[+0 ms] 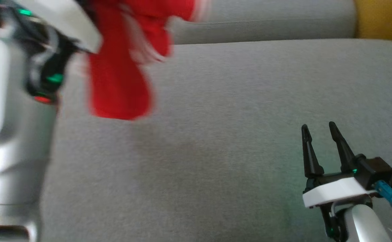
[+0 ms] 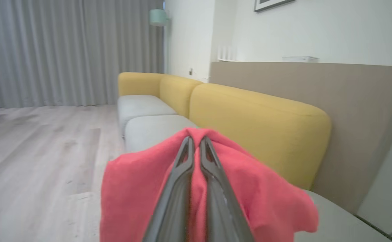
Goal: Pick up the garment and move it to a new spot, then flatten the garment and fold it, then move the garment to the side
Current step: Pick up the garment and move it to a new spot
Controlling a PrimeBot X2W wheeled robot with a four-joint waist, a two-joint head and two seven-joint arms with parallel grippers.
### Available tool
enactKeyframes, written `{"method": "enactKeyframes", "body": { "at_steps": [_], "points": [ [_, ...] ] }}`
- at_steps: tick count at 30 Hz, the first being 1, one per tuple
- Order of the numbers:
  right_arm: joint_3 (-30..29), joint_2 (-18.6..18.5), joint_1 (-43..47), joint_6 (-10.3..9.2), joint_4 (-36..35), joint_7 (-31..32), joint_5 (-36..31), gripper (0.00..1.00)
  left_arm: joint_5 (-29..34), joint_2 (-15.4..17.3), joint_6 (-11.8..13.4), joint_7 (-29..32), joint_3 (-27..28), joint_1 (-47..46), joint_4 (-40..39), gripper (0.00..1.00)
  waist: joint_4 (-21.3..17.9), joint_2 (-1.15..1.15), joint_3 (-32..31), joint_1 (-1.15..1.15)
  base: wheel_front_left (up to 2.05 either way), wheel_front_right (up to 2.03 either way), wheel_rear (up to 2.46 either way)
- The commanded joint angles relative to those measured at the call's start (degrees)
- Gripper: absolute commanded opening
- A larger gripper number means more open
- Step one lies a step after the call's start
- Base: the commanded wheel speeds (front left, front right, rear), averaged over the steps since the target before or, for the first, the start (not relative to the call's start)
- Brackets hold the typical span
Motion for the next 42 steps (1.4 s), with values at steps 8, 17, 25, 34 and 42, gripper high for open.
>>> {"method": "enactKeyframes", "body": {
  "at_steps": [8,17,25,34,42],
  "points": [
    [2.2,-0.4,-2.6,0.44,-1.7,-0.4,1.1,1.0,-0.7,-6.1,-0.7,-6.3,-4.6,6.2,2.2,0.0,-7.4,0.0,1.6,0.0,0.0,0.0,0.0],
    [3.1,-0.4,-2.9,0.44,-1.2,-0.5,1.3,1.0,6.8,-10.0,0.3,-16.8,-13.4,15.8,19.5,0.09,-10.7,0.0,1.8,0.0,0.0,0.0,0.0],
    [2.5,-0.4,-1.8,0.44,-0.7,-0.4,1.3,1.0,7.0,-11.3,2.2,-28.0,-12.3,18.1,23.5,1.0,-8.9,0.0,0.3,0.0,0.0,0.0,0.0],
    [2.1,-0.4,0.1,0.44,-0.2,0.9,1.3,1.0,7.9,-5.0,6.7,-42.2,-6.1,30.2,13.9,1.0,-4.6,0.0,-1.5,0.0,0.0,0.0,0.0],
    [1.7,-0.4,1.1,0.44,0.1,2.0,1.5,1.0,9.7,-1.3,12.0,-43.8,1.2,41.1,7.3,1.0,-2.0,0.0,-2.8,0.0,0.0,0.0,0.0]
  ]
}}
